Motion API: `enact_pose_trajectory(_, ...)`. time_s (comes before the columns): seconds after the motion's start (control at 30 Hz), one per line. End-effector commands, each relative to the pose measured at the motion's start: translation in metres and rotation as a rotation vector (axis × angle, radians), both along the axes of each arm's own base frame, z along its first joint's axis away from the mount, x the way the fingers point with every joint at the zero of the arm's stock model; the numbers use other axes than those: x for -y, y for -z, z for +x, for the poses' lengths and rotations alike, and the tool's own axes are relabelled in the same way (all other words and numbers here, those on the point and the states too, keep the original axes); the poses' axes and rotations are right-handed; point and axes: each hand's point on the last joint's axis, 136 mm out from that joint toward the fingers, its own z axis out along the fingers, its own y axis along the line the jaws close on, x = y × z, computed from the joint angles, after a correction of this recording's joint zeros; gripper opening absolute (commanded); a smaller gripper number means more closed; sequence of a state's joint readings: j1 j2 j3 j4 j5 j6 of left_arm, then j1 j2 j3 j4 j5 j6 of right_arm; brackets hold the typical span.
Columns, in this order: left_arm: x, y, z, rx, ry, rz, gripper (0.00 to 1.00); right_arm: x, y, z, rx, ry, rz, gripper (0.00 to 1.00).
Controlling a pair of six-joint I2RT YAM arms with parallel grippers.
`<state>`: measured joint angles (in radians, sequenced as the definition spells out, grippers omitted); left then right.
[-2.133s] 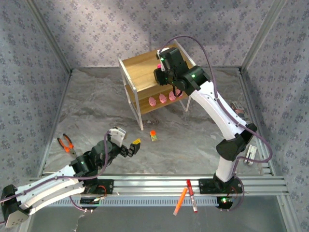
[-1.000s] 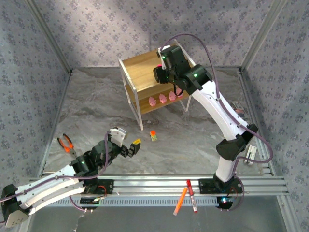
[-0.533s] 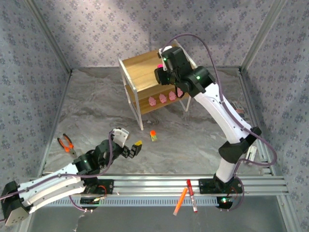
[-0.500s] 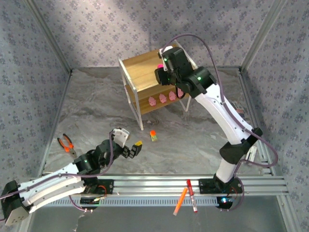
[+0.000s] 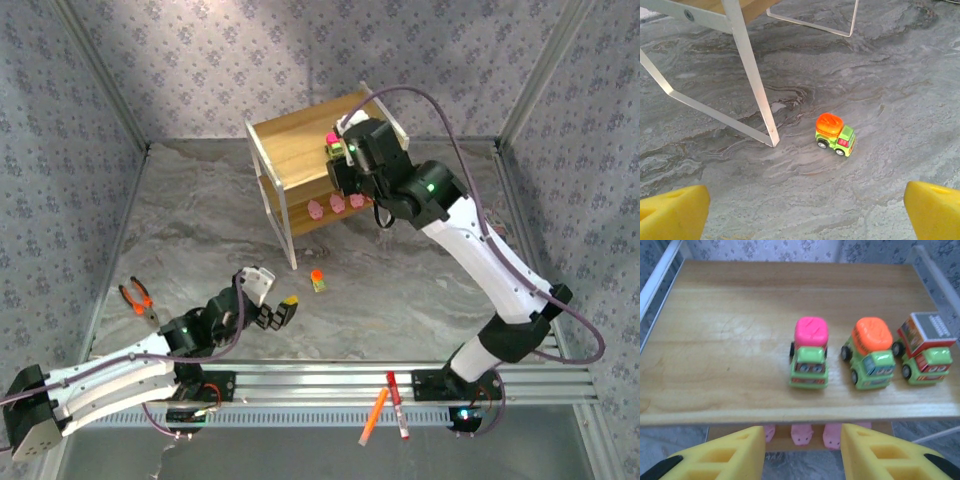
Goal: Place and organize the plastic toys onto the shelf
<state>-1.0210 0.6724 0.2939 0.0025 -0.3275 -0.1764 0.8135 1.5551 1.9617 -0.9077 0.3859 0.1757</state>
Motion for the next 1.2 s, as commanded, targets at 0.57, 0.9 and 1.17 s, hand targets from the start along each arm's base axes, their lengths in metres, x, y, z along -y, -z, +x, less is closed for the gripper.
enact_pose_trajectory(0.57,0.01,-0.015,0.008,0.004,-0.007,-0.001,0.99,-0.004,0.101,-0.06,-0.125,0.023,0.059,0.46)
enact_pose_trajectory(0.9,0.011,-0.012,0.008,-0.008,-0.006,0.02,1.0,-0.014,0.156,-0.071,-0.221,0.028,0.061,0.46)
enact_pose_trajectory(1.17,0.013,-0.01,0.009,-0.017,-0.006,0.031,1.0,-0.023,0.198,-0.078,-0.289,0.027,0.065,0.46)
